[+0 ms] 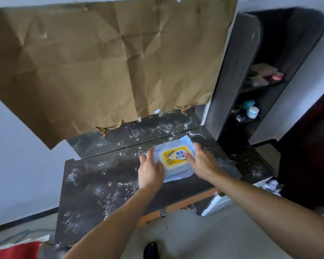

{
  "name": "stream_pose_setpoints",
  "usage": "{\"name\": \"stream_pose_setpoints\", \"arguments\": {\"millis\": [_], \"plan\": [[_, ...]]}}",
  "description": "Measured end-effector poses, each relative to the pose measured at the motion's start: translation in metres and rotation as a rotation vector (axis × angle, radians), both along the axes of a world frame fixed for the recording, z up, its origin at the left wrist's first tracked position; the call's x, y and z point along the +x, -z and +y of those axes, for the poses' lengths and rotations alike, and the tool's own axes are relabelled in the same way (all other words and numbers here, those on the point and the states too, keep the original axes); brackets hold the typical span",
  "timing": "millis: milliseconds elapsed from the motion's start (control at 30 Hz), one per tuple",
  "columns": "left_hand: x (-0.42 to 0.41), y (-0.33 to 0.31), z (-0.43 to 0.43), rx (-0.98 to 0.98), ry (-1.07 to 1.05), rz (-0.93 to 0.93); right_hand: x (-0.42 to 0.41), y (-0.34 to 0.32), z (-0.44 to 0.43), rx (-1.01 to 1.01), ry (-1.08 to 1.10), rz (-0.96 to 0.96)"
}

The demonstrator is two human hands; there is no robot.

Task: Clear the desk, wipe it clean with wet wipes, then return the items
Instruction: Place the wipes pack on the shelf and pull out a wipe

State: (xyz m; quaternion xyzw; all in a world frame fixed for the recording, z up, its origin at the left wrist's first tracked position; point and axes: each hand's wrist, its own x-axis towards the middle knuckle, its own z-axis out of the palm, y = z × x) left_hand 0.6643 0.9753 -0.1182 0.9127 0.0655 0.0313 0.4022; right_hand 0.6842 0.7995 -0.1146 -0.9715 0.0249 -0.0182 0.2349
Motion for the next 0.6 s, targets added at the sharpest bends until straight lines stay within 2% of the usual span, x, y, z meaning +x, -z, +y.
{"name": "stream_pose_setpoints", "arguments": {"millis": [300,600], "plan": [[0.056,-0.036,-0.123,0.054,0.284,-0.193,0.031,-0.039,-0.127,-0.051,0.197,-0.165],[0.132,-0.074,-0.247,-0.004,0.531,-0.369,0.076,-0.088,-0.245,-0.068,0.427,-0.258]]}}
